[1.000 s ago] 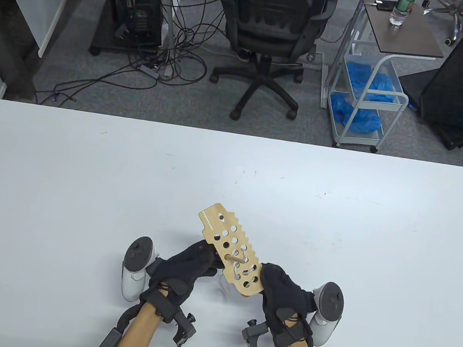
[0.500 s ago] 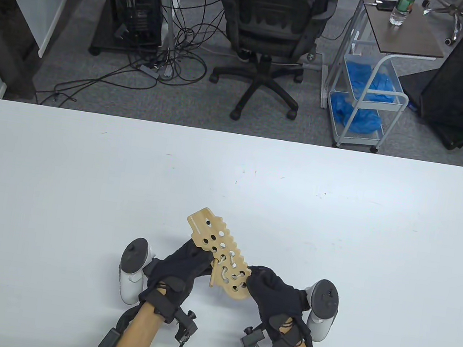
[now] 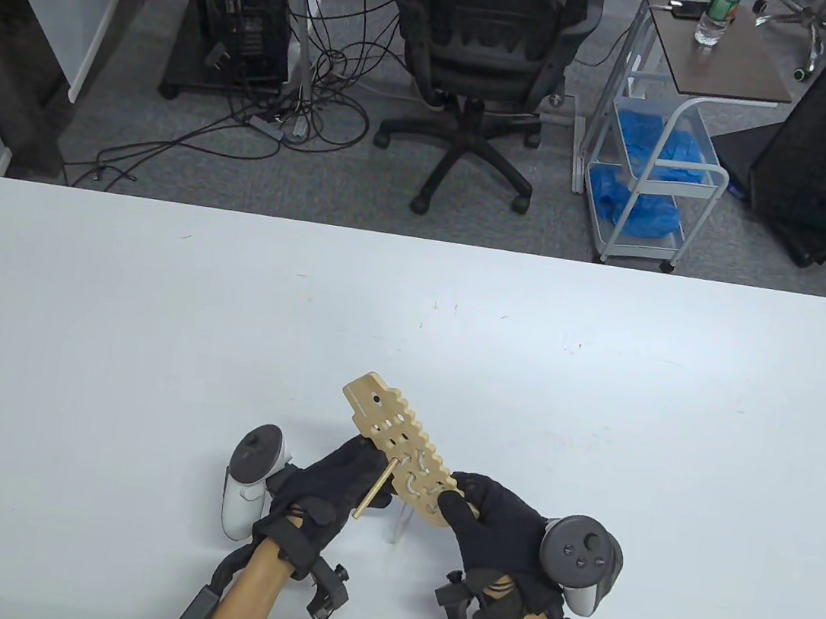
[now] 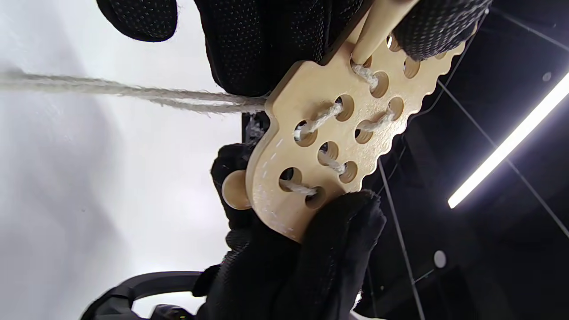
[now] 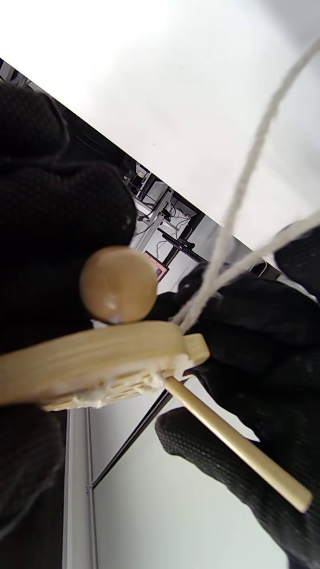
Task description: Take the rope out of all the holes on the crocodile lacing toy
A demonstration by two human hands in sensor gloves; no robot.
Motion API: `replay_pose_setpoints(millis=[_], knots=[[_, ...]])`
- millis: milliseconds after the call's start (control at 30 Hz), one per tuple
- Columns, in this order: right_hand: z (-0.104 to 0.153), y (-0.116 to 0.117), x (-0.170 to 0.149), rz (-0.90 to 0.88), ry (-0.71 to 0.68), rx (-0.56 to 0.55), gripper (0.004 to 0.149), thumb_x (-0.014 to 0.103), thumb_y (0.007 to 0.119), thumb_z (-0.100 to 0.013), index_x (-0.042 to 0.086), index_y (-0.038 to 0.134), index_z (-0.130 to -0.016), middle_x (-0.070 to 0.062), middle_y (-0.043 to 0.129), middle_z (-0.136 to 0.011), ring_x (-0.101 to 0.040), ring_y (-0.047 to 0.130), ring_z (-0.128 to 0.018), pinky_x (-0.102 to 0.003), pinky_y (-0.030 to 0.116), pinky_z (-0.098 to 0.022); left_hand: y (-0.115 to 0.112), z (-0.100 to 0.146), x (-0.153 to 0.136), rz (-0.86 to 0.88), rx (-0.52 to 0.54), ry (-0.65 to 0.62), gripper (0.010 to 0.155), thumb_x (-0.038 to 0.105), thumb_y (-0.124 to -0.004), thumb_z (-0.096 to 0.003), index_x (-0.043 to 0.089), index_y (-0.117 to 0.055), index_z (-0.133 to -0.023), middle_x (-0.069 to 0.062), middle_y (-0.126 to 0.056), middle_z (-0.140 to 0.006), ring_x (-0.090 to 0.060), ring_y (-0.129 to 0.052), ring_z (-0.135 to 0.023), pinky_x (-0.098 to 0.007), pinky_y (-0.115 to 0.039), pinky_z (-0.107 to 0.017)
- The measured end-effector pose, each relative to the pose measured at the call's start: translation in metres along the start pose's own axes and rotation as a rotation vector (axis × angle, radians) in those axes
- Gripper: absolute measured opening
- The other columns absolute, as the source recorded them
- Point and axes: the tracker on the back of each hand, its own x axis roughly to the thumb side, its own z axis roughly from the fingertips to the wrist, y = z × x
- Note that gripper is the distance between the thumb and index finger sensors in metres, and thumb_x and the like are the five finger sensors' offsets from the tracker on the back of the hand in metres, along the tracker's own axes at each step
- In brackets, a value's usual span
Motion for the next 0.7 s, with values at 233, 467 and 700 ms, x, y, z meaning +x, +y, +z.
replay_pose_setpoints(millis=[233, 467, 700], knots=[[0.0, -0.003, 0.0, 0.012, 0.0, -0.016, 0.045, 0.041, 0.083, -0.039, 0.007, 0.084, -0.068, -0.018, 0.099, -0.062, -0.042, 0.098, -0.054, -0.068, 0.068, -0.055, 0.005, 0.004, 0.012, -0.294, 0.12, -0.021, 0.063, 0.052, -0.076, -0.0512, 0.023, -0.067, -0.107, 0.002, -0.096, -0.09, -0.023, -0.092, -0.08, -0.063, -0.067, -0.068], [0.0, -0.005, -0.007, -0.007, 0.033, -0.025, 0.045, 0.041, 0.083, -0.039, 0.006, 0.085, -0.067, -0.018, 0.1, -0.06, -0.042, 0.099, -0.052, -0.068, 0.069, -0.054, 0.003, 0.007, 0.023, -0.527, 0.195, -0.055, 0.06, 0.047, -0.08, -0.0492, 0.021, -0.073, -0.103, 0.003, -0.101, -0.081, -0.021, -0.097, -0.071, -0.06, -0.07, -0.066], [0.0, -0.013, -0.021, -0.059, 0.131, -0.08, 0.045, 0.041, 0.081, -0.04, 0.005, 0.085, -0.066, -0.019, 0.1, -0.057, -0.041, 0.099, -0.048, -0.067, 0.07, -0.052, 0.0, 0.008, 0.029, -0.737, 0.252, -0.076, 0.051, 0.038, -0.082, -0.0477, 0.031, -0.08, -0.098, 0.005, -0.103, -0.079, -0.02, -0.098, -0.069, -0.06, -0.071, -0.066]])
